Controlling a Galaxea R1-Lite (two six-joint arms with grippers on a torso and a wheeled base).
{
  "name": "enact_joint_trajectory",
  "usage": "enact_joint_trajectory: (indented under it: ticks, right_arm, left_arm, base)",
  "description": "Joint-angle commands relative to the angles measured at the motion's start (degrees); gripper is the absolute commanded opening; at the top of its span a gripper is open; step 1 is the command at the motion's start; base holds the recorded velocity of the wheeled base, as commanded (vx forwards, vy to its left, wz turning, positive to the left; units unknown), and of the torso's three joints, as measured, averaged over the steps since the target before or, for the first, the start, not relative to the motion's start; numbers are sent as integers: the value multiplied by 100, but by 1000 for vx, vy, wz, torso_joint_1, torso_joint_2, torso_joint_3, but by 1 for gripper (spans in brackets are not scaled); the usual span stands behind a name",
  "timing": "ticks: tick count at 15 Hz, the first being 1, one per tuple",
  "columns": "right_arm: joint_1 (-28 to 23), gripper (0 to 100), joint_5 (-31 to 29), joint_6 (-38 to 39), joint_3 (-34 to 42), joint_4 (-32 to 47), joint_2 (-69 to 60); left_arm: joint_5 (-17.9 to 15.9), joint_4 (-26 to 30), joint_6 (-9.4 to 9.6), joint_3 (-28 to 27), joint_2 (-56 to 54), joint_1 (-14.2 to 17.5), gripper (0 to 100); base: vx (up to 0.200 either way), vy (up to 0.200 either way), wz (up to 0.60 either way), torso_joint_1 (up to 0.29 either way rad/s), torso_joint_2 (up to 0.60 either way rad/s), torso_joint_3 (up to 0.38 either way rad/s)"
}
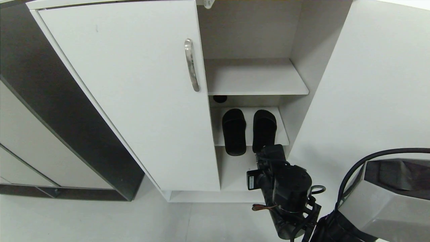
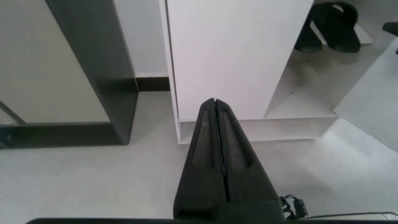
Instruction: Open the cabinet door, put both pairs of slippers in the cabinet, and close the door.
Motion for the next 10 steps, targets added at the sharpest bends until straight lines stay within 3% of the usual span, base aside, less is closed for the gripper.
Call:
enact_joint_trajectory:
  ticks: [1,10]
  right_arm:
    - [5,0,0,0,64,-2,19]
    - [128,0,26,-131,195,165,-245]
  left_arm:
    - [34,-1,-17,0,9,0,0]
    - [16,-1,-17,0,9,0,0]
  base:
    - [0,0,0,0,0,0]
    - [0,0,0,1,0,13]
